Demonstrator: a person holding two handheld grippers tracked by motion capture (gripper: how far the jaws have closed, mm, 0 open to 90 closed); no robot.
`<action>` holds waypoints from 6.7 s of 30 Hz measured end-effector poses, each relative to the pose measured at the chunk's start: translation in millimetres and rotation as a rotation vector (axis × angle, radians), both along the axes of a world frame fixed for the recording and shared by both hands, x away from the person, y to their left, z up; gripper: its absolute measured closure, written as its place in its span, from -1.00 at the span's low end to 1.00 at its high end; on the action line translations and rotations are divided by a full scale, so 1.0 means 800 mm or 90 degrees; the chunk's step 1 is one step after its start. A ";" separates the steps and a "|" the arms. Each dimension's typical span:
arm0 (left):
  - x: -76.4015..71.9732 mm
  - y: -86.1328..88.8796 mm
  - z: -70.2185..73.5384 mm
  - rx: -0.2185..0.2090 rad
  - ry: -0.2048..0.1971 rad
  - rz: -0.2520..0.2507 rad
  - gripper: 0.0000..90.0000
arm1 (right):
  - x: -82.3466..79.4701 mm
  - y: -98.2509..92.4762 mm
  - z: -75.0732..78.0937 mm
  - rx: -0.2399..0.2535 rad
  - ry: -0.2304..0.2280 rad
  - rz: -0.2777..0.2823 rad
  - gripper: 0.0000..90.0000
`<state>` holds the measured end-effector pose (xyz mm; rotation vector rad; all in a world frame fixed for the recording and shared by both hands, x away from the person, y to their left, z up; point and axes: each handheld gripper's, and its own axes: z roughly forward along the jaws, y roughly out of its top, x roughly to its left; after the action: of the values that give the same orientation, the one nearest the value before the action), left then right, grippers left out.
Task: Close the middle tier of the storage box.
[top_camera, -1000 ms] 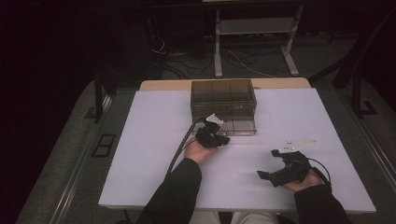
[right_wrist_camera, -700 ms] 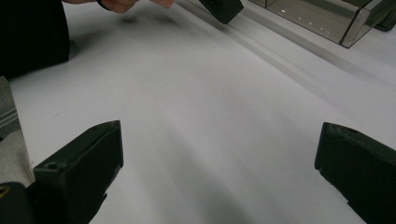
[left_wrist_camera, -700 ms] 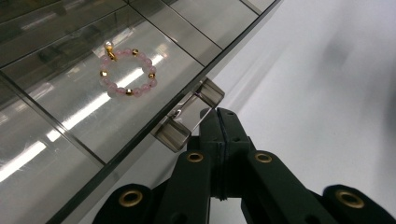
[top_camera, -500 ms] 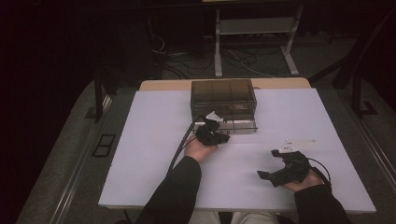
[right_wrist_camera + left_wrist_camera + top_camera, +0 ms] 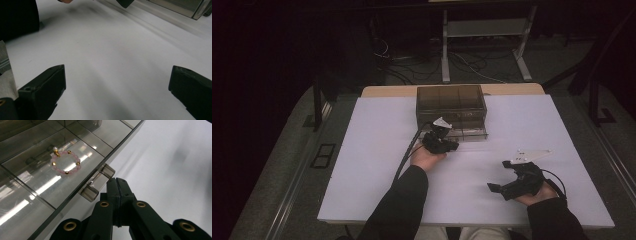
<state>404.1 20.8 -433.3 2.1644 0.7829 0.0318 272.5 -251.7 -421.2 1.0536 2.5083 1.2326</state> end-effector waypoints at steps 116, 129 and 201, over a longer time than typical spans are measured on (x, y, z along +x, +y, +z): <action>0.048 0.002 -0.014 -0.101 0.012 0.157 0.98 | 0.000 0.001 -0.002 -0.011 0.003 0.006 -0.99; 0.058 0.008 -0.022 -0.150 0.030 0.191 0.98 | 0.000 0.001 -0.002 -0.010 0.003 0.006 -0.99; -0.028 0.049 0.047 -0.101 -0.009 0.084 -1.00 | -0.002 0.001 0.003 -0.004 -0.010 -0.005 -0.99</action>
<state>381.4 59.6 -395.4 1.9590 0.8889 0.0502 270.8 -251.1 -418.8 1.0466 2.4921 1.2257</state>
